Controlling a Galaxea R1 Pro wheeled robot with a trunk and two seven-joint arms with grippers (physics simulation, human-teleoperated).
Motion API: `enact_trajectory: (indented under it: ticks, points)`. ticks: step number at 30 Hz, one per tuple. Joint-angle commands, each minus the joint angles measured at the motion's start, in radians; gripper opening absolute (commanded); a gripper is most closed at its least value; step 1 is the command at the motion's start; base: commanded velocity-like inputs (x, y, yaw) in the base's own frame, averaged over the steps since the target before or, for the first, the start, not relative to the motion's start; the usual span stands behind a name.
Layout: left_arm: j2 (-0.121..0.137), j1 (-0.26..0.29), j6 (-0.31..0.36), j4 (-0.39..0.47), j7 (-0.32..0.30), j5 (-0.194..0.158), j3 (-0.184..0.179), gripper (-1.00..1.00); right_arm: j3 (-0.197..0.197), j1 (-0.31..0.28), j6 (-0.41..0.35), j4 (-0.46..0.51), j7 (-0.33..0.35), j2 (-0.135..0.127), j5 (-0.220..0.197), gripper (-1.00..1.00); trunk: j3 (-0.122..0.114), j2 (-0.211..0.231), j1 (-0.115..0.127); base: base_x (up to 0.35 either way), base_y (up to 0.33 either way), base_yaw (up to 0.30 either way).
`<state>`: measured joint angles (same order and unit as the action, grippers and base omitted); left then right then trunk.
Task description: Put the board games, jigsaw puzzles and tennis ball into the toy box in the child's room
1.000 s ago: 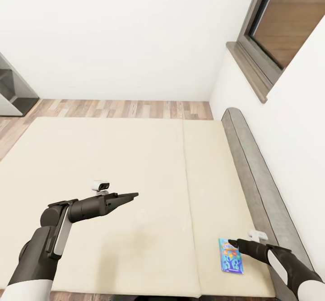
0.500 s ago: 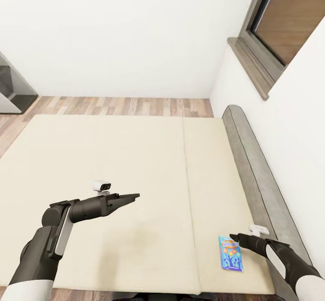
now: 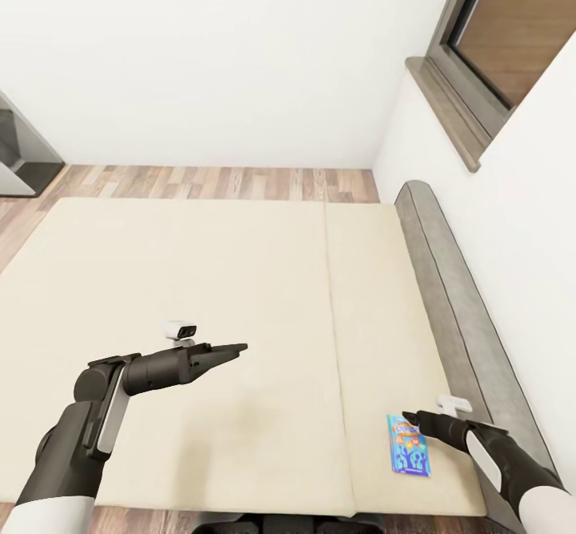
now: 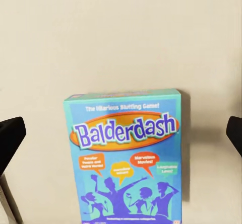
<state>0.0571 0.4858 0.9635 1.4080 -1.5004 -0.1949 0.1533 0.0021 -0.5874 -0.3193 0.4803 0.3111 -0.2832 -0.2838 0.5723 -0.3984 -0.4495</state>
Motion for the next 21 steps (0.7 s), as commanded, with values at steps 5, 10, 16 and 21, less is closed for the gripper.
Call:
enact_trajectory:
  ticks: [5,10,16,21]
  points:
    - [0.002,0.000,0.011,0.000,-0.005,-0.001,0.001,1.00,0.001,0.000,-0.007,0.002,0.002,0.001,-0.008,1.00,0.009,-0.002,0.000,0.000,0.000,0.000]
    - [0.002,0.000,0.011,0.000,-0.004,0.000,0.001,1.00,0.001,0.000,-0.008,0.003,0.002,0.001,-0.008,1.00,0.016,-0.002,0.000,0.000,0.000,0.000]
    - [0.000,0.000,0.011,0.000,-0.003,-0.001,0.000,1.00,0.001,0.000,-0.010,0.004,0.005,-0.005,-0.008,1.00,0.023,-0.002,0.000,0.000,0.000,0.000]
    - [0.000,0.000,0.011,0.000,-0.003,-0.001,0.000,1.00,0.001,0.000,-0.010,0.004,0.010,-0.010,-0.009,1.00,0.024,-0.002,0.000,0.000,0.000,0.000]
